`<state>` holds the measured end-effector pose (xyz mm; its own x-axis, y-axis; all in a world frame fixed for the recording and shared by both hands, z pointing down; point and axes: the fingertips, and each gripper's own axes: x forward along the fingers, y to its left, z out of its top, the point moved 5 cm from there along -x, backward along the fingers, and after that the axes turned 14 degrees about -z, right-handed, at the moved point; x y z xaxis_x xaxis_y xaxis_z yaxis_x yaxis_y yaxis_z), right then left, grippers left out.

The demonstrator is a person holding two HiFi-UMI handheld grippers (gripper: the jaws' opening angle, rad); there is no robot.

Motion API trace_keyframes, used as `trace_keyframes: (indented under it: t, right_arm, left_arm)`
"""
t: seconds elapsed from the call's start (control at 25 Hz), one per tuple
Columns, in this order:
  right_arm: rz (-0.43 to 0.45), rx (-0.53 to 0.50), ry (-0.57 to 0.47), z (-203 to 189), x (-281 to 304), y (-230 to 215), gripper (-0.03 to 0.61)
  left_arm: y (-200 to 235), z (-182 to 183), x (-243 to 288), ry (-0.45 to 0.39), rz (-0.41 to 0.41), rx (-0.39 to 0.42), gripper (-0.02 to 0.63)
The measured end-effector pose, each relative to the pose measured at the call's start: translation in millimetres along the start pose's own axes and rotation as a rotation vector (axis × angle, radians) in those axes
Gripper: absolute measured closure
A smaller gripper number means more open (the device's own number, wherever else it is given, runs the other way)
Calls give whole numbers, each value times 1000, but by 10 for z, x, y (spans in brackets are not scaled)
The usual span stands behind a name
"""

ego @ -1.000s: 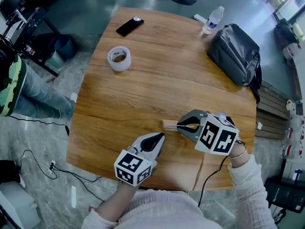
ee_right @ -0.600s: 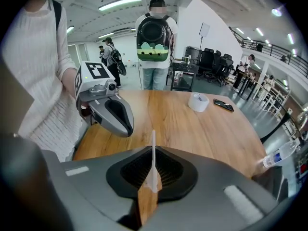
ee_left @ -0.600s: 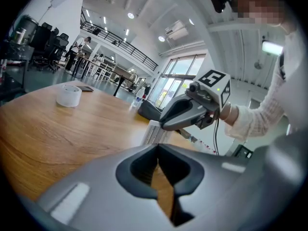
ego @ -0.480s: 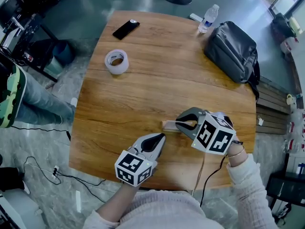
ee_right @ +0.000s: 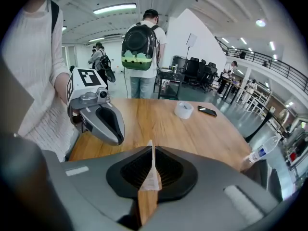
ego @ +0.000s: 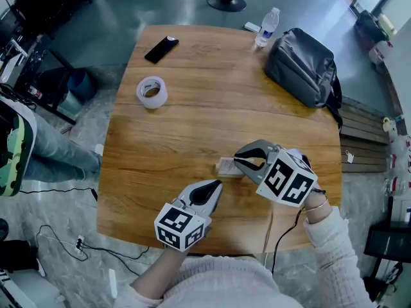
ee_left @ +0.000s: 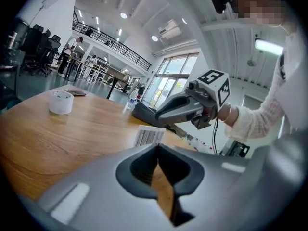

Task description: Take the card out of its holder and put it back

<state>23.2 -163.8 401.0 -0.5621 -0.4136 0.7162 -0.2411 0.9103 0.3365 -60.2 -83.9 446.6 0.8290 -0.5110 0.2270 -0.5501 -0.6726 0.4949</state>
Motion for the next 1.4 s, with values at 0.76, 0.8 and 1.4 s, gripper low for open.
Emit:
trace_keyframes:
  t: [0.76, 0.8, 1.4]
  right_arm:
    - [-362, 482, -307, -11, -907, 594, 578]
    - [-372, 515, -317, -27, -926, 635, 578]
    - [-411, 785, -388, -181, -991, 1150, 578]
  left_arm:
    - [-498, 142, -175, -4, -35, 117, 604]
    - [-512, 139, -180, -5, -36, 116, 604]
    - [-755, 65, -191, -30, -34, 108, 604]
